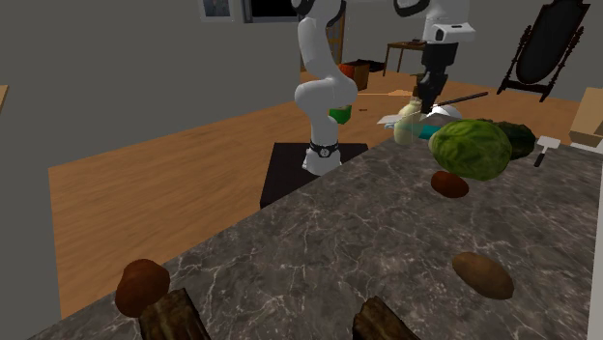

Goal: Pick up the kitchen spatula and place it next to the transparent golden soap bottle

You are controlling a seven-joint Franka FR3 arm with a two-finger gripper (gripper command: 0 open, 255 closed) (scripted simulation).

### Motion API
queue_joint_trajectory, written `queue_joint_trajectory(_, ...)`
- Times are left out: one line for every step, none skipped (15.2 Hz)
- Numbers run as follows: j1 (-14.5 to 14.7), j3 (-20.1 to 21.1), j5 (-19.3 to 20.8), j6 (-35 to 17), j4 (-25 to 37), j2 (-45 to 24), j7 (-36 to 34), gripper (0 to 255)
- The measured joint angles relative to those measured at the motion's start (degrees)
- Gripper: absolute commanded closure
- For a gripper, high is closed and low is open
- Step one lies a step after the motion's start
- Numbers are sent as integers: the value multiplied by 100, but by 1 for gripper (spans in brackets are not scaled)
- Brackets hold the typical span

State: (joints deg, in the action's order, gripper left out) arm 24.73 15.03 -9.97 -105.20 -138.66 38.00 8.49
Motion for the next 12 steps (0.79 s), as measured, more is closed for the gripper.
queue_joint_trajectory(8, 19, -14, -75, -74, -1, -8, 255)
queue_joint_trajectory(9, 28, -20, -165, -150, -14, 0, 255)
queue_joint_trajectory(16, 42, -33, -245, -230, -14, -2, 255)
queue_joint_trajectory(18, 53, -41, -347, -317, -30, 5, 255)
queue_joint_trajectory(19, 61, -47, -417, -377, -40, 10, 255)
queue_joint_trajectory(26, 76, -60, -484, -438, -44, 4, 255)
queue_joint_trajectory(29, 79, -67, -556, -513, -42, 15, 255)
queue_joint_trajectory(39, 99, -82, -634, -588, -45, 7, 255)
queue_joint_trajectory(41, 114, -92, -727, -659, -68, 8, 255)
queue_joint_trajectory(45, 124, -101, -802, -724, -78, 11, 255)
queue_joint_trajectory(42, 129, -105, -884, -781, -103, 22, 255)
queue_joint_trajectory(51, 144, -119, -966, -859, -107, 21, 255)
